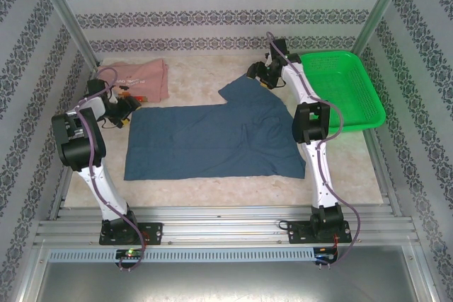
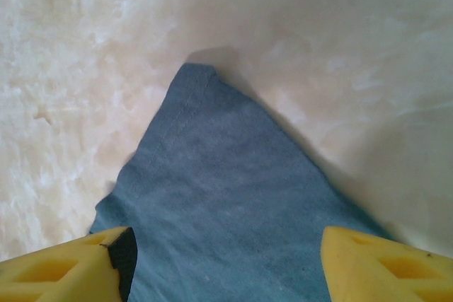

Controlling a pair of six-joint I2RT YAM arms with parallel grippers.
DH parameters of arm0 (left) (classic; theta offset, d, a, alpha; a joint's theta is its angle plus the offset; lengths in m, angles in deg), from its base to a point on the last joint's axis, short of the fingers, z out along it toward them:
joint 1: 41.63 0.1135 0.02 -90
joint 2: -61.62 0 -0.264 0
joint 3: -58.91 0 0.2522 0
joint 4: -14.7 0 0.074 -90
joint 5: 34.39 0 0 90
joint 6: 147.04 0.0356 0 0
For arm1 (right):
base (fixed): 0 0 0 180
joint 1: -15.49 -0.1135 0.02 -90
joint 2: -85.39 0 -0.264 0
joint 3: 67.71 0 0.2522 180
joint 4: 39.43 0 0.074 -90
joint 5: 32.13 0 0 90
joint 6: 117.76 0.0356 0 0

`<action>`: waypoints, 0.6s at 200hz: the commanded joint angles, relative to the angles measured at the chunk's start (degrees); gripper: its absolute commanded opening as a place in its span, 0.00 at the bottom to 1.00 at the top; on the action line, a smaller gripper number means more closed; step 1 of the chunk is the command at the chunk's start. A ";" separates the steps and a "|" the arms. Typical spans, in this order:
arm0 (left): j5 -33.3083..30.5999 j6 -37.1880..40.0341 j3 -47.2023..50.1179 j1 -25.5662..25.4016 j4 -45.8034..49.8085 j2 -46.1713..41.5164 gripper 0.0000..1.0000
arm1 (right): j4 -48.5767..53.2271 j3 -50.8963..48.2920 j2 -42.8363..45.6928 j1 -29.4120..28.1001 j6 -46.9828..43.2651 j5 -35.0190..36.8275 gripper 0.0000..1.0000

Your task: Fold and stack the t-shirts

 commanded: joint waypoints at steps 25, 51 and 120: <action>-2.63 -2.23 -1.46 -3.21 -6.16 3.74 0.72 | -5.06 1.58 -2.95 0.02 4.80 1.12 0.70; -1.61 -3.82 -0.96 -4.00 -7.91 4.73 0.57 | -5.75 4.18 -5.39 -0.29 6.99 0.58 0.70; 0.73 -6.20 2.54 -6.12 -10.86 0.29 0.16 | -5.84 5.64 -8.88 -0.41 13.62 2.66 0.62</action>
